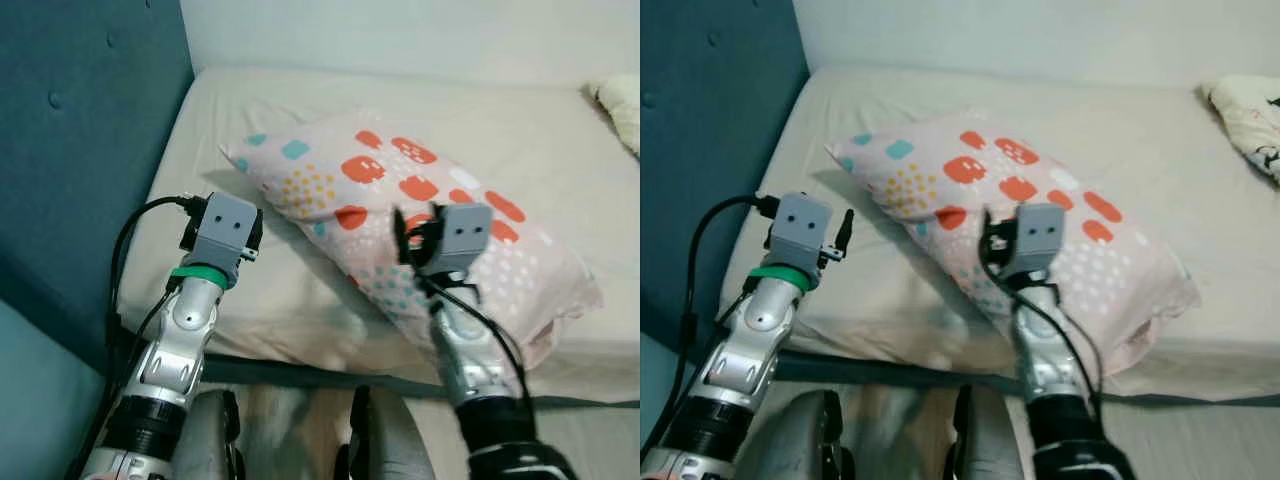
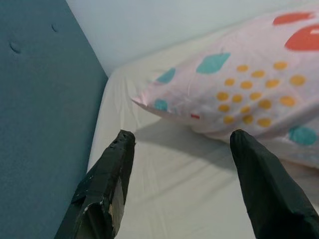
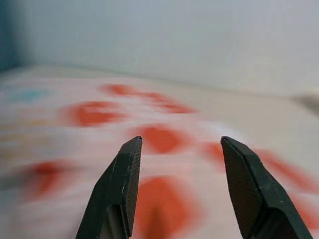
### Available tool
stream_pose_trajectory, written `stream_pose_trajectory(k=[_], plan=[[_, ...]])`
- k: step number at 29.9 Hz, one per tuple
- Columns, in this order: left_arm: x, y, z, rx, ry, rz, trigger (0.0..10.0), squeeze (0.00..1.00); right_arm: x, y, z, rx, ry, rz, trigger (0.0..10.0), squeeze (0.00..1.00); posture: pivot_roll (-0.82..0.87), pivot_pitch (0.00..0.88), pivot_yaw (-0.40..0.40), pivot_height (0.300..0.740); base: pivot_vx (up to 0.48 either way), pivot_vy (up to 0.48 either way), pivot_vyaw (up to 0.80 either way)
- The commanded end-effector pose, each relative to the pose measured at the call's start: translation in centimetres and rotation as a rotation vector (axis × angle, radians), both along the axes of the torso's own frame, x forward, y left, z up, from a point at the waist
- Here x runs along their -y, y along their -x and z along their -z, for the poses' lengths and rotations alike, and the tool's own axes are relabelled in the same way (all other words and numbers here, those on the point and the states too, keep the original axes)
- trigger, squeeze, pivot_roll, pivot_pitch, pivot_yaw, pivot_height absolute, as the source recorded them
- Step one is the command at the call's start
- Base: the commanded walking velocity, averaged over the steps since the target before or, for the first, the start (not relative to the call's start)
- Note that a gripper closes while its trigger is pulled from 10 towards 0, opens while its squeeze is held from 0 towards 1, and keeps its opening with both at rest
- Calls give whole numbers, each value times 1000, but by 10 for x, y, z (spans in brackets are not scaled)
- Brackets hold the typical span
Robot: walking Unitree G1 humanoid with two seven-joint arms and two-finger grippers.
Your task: Clean up the room
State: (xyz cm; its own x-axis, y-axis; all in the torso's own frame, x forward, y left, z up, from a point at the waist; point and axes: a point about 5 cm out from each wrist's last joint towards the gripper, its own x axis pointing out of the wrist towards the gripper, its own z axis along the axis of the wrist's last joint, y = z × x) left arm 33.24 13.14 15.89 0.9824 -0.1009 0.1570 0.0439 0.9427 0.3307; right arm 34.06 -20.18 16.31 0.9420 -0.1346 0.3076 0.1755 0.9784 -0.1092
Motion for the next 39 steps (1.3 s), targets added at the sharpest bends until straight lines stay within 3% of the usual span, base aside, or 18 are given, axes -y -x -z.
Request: stream_pose_trajectory(k=[1, 7, 8, 9, 10, 11, 13, 15, 21, 25, 28, 31, 33, 34, 35, 36, 37, 39], plan=[[0, 2, 1, -9, -6, 6, 10000, 0, 29, 4, -1, -3, -2, 163, 10000, 0, -42, 77, 22, 591, 0, 0, 0], [-1, 2, 2, -11, -10, 8, 10000, 0, 82, 16, 4, -60, 19, 392, 10000, 0, -45, 91, 24, 591, 0, 0, 0], [-1, 3, 2, -13, -12, 8, 10000, 0, 108, 25, 8, -112, 41, 502, 10000, 0, -46, 102, 25, 591, 0, 0, 0], [-1, 3, 2, -13, -12, 8, 10000, 0, 108, 25, 8, -112, 41, 502, 10000, 0, -46, 102, 25, 591, 0, 0, 0], [-2, 4, 3, -16, -14, 9, 10000, 0, 132, 35, 12, -162, 65, 601, 10000, 0, -43, 111, 26, 591, 0, 0, 0], [-2, 4, 3, -16, -14, 9, 10000, 0, 132, 35, 12, -162, 65, 601, 10000, 0, -43, 111, 26, 591, 0, 0, 0], [-2, 6, 4, -22, -17, 10, 10000, 0, 165, 50, 24, -292, 86, 712, 10000, 0, -39, 122, 29, 591, 0, 0, 0], [-2, 6, 4, -22, -17, 10, 10000, 0, 165, 50, 24, -292, 86, 712, 10000, 0, -39, 122, 29, 591, 0, 0, 0], [-5, 11, 6, -33, -28, 11, 10000, 0, 186, 67, 55, -540, 128, 757, 10000, 0, -23, 160, 33, 591, 0, 0, 0], [-12, 16, 8, -48, -41, -5, 10000, 0, 163, 67, 95, -778, 106, 585, 10000, 0, 4, 194, 33, 591, 0, 0, 0], [-13, 18, 8, -50, -43, -7, 10000, 0, 150, 63, 105, -812, 50, 506, 10000, 0, 11, 201, 34, 591, 0, 0, 0], [-14, 20, 7, -53, -47, -10, 10000, 0, 110, 39, 111, -800, -87, 251, 10000, 0, 18, 208, 33, 591, 0, 0, 0], [-14, 20, 7, -53, -47, -10, 10000, 0, 110, 39, 111, -800, -87, 251, 10000, 0, 18, 208, 33, 591, 0, 0, 0], [-15, 20, 7, -54, -49, -12, 10000, 0, 88, 29, 113, -802, -125, 119, 10000, 0, 20, 208, 31, 591, 0, 0, 0], [-15, 20, 7, -54, -49, -12, 10000, 0, 88, 29, 113, -802, -125, 119, 10000, 0, 20, 208, 31, 591, 0, 0, 0], [-15, 19, 5, -50, -49, -18, 10000, 0, 60, 19, 113, -788, -123, -60, 10000, 0, 27, 210, 25, 591, 0, 0, 0], [-15, 19, 5, -50, -49, -18, 10000, 0, 60, 19, 113, -788, -123, -60, 10000, 0, 27, 210, 25, 591, 0, 0, 0], [-16, 18, 3, -46, -47, -27, 10000, 0, 13, 5, 100, -686, -115, -393, 10000, 0, 21, 205, 21, 591, 0, 0, 0]])
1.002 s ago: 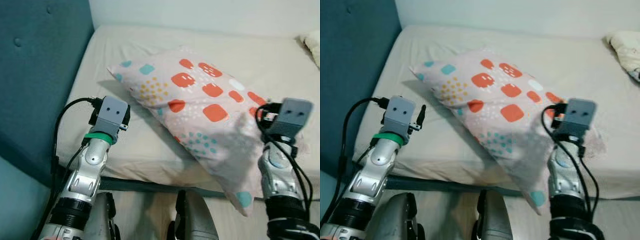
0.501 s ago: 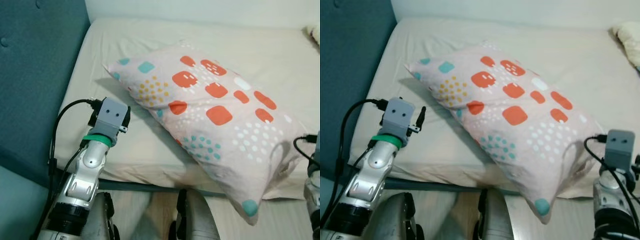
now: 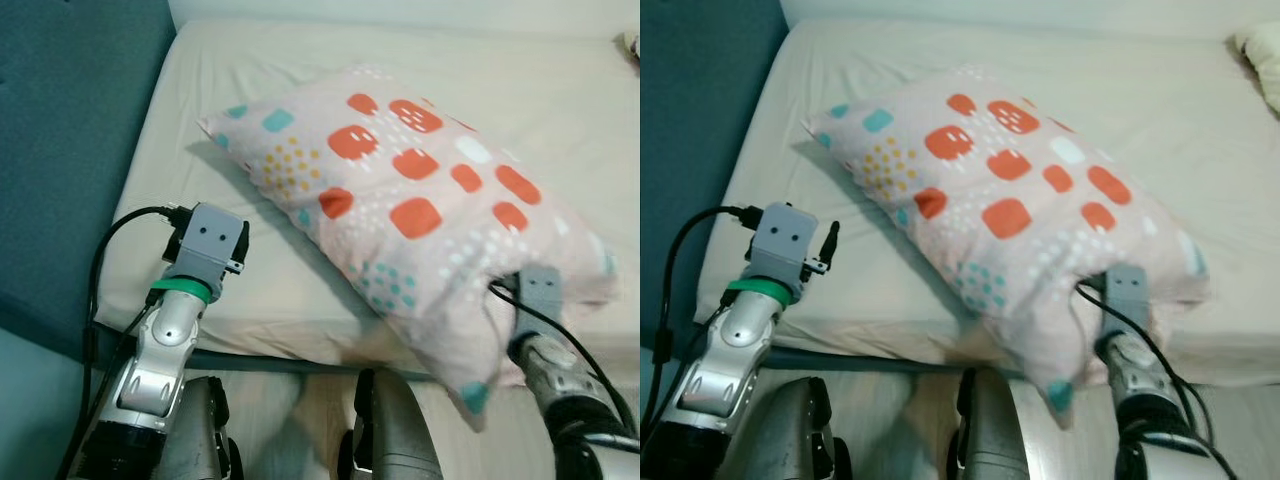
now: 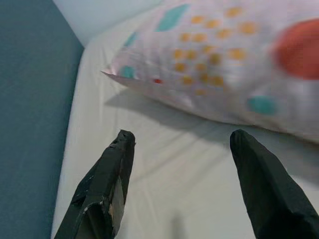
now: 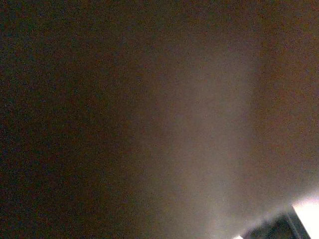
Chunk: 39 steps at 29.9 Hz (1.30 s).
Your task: Clean up the room
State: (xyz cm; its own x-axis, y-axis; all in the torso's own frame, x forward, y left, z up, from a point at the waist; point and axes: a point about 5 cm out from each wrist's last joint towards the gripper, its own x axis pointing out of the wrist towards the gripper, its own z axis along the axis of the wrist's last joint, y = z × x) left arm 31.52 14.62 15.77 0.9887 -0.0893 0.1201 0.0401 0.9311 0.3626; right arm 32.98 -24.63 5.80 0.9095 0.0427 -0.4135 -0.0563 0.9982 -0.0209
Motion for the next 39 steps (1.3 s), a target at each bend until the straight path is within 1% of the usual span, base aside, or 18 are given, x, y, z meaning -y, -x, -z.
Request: stream_pose_trajectory(k=[1, 2, 6, 7, 8, 10, 11, 12, 16, 19, 21, 23, 24, 25, 27, 30, 33, 39], plan=[[-1, 1, 2, -12, -11, -11, 10000, 0, -31, -6, -5, 55, -67, -200, 10000, 0, 21, 205, 21, 591, 0, 0, 0], [-1, 1, 2, -11, -10, -12, 10000, 0, -54, -9, -14, 121, -130, -346, 10000, 0, 16, 200, 20, 591, 0, 0, 0], [0, 1, 2, -12, -9, -13, 10000, 0, -75, -10, -24, 179, -201, -494, 10000, 0, 16, 200, 20, 591, 0, 0, 0], [1, -1, -3, 1, -2, -12, 10000, 0, -100, -12, -38, 221, -279, -625, 10000, 0, 7, 187, 22, 591, 0, 0, 0], [1, -1, -3, 1, -2, -12, 10000, 0, -100, -12, -38, 221, -279, -625, 10000, 0, 7, 187, 22, 591, 0, 0, 0], [2, -5, -10, 21, 9, -13, 10000, 0, -131, -11, -58, 276, -374, -792, 10000, 0, 2, 184, 22, 591, 0, 0, 0], [2, -5, -10, 21, 9, -13, 10000, 0, -131, -11, -58, 276, -374, -792, 10000, 0, 2, 184, 22, 591, 0, 0, 0], [1, -9, -17, 44, 10, -21, 10000, 0, -149, -11, -69, 303, -411, -867, 10000, 0, 0, 181, 23, 591, 0, 0, 0], [1, -9, -18, 49, 10, -24, 10000, 0, -152, -11, -71, 309, -418, -884, 10000, 0, 0, 181, 23, 591, 0, 0, 0], [-28, -29, -83, 288, -18, -199, 10000, 0, -205, -28, -127, 455, -565, -1006, 10000, 0, 6, 159, 26, 591, 0, 0, 0], [-35, -31, -99, 341, -34, -237, 10000, 0, -217, -30, -133, 459, -573, -1022, 10000, 0, 13, 151, 24, 591, 0, 0, 0], [-38, -32, -105, 361, -45, -252, 10000, 0, -221, -30, -133, 452, -567, -1025, 10000, 0, 13, 151, 24, 591, 0, 0, 0], [-43, -34, -107, 359, -92, -249, 10000, 0, -227, -29, -114, 363, -497, -991, 10000, 0, 24, 147, 19, 591, 0, 0, 0], [-43, -34, -107, 359, -92, -249, 10000, 0, -227, -29, -114, 363, -497, -991, 10000, 0, 24, 147, 19, 591, 0, 0, 0], [-49, -34, -98, 295, -175, -203, 10000, 0, -229, -20, -66, 145, -357, -916, 10000, 0, 32, 149, 14, 591, 0, 0, 0], [-51, -33, -90, 250, -223, -165, 10000, 0, -226, -14, -48, 78, -294, -885, 10000, 0, 32, 150, 13, 591, 0, 0, 0], [-55, -19, -46, 54, -351, -21, 10000, 0, -199, 4, -3, -84, -199, -822, 10000, 0, 20, 150, 10, 591, 0, 0, 0], [-54, -8, -17, -53, -417, 52, 10000, 0, -173, 12, 17, -149, -166, -760, 10000, 0, 11, 147, 3, 591, 0, 0, 0]])
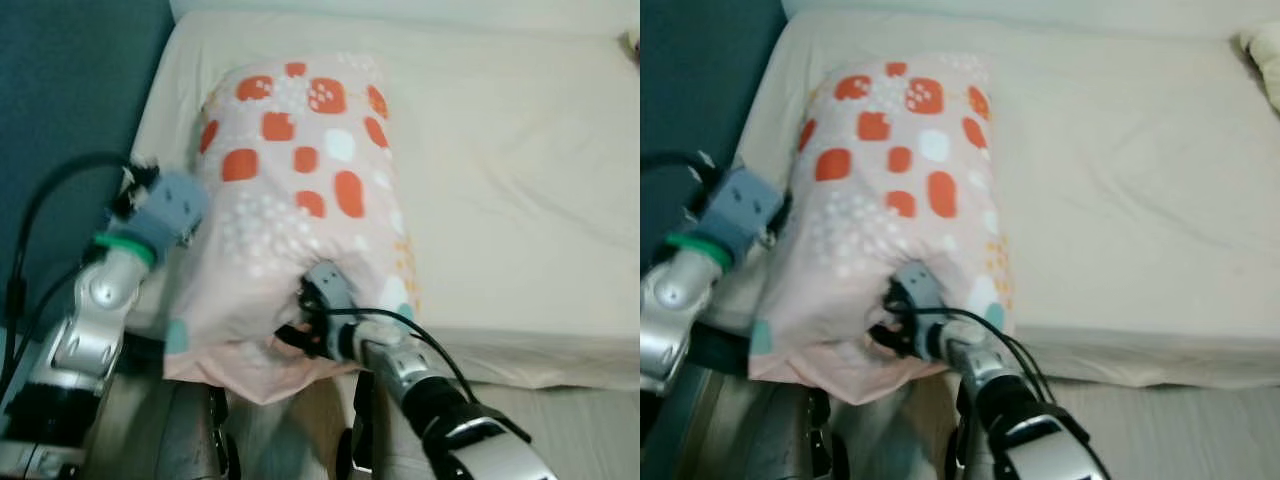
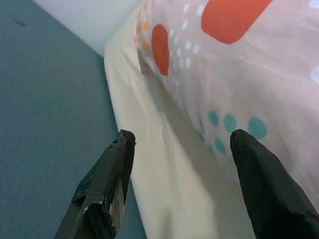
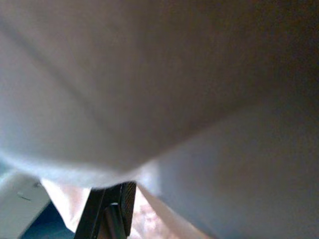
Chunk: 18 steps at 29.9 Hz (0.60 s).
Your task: Clean up the room
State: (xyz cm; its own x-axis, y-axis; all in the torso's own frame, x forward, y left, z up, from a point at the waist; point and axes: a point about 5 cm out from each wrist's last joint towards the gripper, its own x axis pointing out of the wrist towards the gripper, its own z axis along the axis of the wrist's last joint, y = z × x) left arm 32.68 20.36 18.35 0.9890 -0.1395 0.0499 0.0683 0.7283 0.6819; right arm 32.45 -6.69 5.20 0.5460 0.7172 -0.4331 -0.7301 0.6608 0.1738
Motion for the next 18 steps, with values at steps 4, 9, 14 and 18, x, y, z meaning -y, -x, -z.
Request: stream_pose_trajectory(k=[4, 9, 14, 18], plan=[[10, 4, 14, -31, 1, 17, 10000, 0, 36, 11, 7, 43, 26, -14, 10000, 0, 1, 137, -11, 591, 0, 0, 0], [15, 2, 13, -24, 35, 11, 10000, 0, 47, 14, -1, 105, 35, -38, 10000, 0, -7, 135, -14, 591, 0, 0, 0], [39, -4, 13, -45, 241, -47, 10000, 0, 70, 55, -5, 38, -54, -110, 10000, 510, -14, 125, -24, 591, 0, 0, 0], [50, -5, 13, -59, 304, -46, 10000, 0, 78, 70, 1, -4, -54, -135, 10000, 1000, -22, 125, -26, 591, 0, 0, 0]])
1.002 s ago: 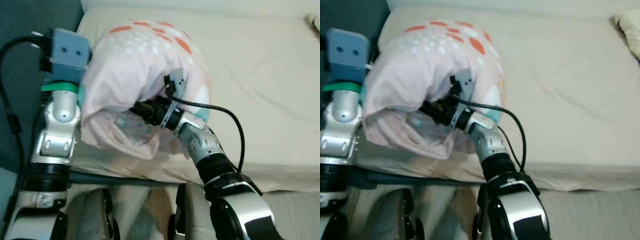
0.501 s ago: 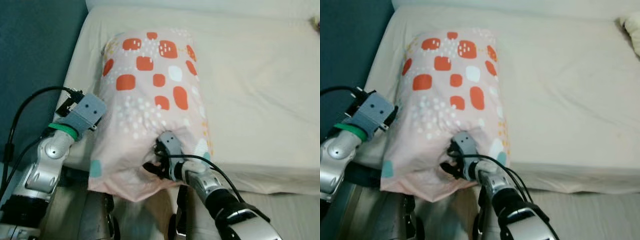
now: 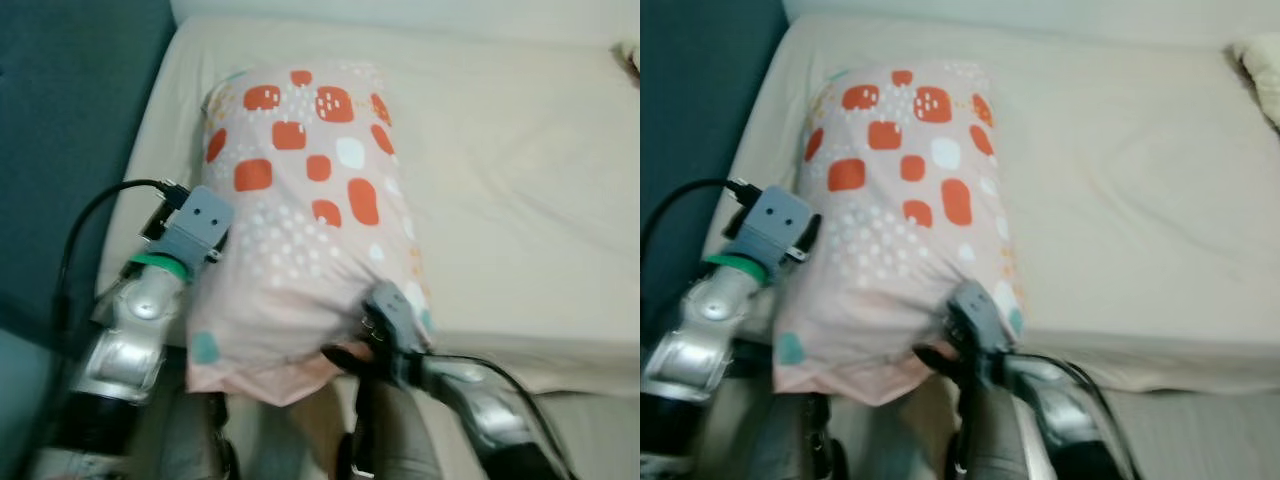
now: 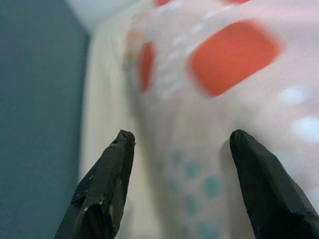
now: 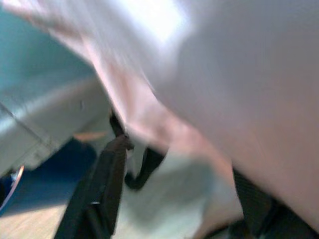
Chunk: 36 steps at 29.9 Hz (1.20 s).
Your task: Clean up the room
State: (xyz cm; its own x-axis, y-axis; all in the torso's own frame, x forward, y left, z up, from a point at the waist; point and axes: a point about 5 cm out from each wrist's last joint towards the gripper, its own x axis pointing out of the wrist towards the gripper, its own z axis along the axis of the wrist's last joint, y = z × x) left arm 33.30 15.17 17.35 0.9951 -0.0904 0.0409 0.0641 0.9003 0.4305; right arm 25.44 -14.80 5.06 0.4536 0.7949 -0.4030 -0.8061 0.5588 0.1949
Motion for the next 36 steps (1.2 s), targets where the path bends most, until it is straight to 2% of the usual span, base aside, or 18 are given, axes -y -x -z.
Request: stream_pose_trajectory(k=[1, 2, 3, 4, 14, 15, 16, 17, 19, 21, 25, 26, 27, 28, 29, 31, 33, 36], plan=[[5, 1, 3, -22, 38, 0, 10000, 322, 5, 8, 1, -29, -10, -17, 10000, 1000, -27, 124, -26, 591, 0, 0, 0], [9, 1, 2, -26, 62, 6, 10000, 902, 13, 12, -1, -30, -2, -9, 10000, 1000, -30, 125, -25, 591, 0, 0, 0], [9, 1, 2, -26, 62, 6, 10000, 902, 13, 12, -1, -30, -2, -9, 10000, 1000, -30, 125, -25, 591, 0, 0, 0], [9, 1, 2, -28, 70, 10, 10000, 1000, 19, 12, -5, -17, 3, 6, 10000, 1000, -35, 128, -25, 591, 0, 0, 0], [0, 0, -2, -50, 148, -14, 10000, 1000, 39, 27, -56, 142, -24, 96, 10000, 1000, -39, 144, -20, 591, 0, 0, 0], [1, 0, -2, -86, 199, -3, 10000, 1000, 46, 29, -70, 217, -36, 138, 10000, 0, -49, 148, -13, 591, 0, 0, 0], [3, -1, 0, -152, 303, 14, 10000, 0, 57, 21, -81, 293, -52, 249, 10000, 0, -57, 148, -6, 591, 0, 0, 0], [3, -1, 0, -152, 303, 14, 10000, 0, 57, 21, -81, 293, -52, 249, 10000, 0, -57, 148, -6, 591, 0, 0, 0], [7, -2, 3, -254, 478, 41, 10000, 0, 82, -2, -93, 425, -77, 509, 10000, 0, -60, 150, 3, 591, 0, 0, 0], [7, -2, 3, -254, 478, 41, 10000, 0, 82, -2, -93, 425, -77, 509, 10000, 0, -60, 150, 3, 591, 0, 0, 0], [2, -6, 3, -292, 567, 40, 10000, 0, 97, -28, -98, 494, -176, 761, 10000, 0, -50, 151, 14, 591, 0, 0, 0], [-4, -8, 1, -299, 600, 44, 10000, 0, 97, -38, -99, 495, -259, 843, 10000, 0, -47, 153, 15, 591, 0, 0, 0], [-11, -9, 0, -308, 642, 51, 10000, 1000, 94, -48, -98, 479, -318, 891, 10000, 243, -41, 154, 16, 591, 0, 0, 0], [-11, -9, 0, -308, 642, 51, 10000, 1000, 94, -48, -98, 479, -318, 891, 10000, 243, -41, 154, 16, 591, 0, 0, 0], [-19, -8, -1, -322, 697, 78, 10000, 1000, 87, -59, -94, 448, -379, 899, 10000, 1000, -32, 157, 17, 591, 0, 0, 0], [-19, -8, -1, -322, 697, 78, 10000, 1000, 87, -59, -94, 448, -379, 899, 10000, 1000, -32, 157, 17, 591, 0, 0, 0], [-32, -4, -6, -330, 814, 146, 10000, 1000, 71, -75, -85, 373, -462, 859, 10000, 1000, -9, 164, 18, 591, 0, 0, 0], [-39, -1, -8, -327, 868, 160, 10000, 1000, 60, -83, -79, 316, -494, 822, 10000, 1000, 14, 172, 20, 591, 0, 0, 0]])
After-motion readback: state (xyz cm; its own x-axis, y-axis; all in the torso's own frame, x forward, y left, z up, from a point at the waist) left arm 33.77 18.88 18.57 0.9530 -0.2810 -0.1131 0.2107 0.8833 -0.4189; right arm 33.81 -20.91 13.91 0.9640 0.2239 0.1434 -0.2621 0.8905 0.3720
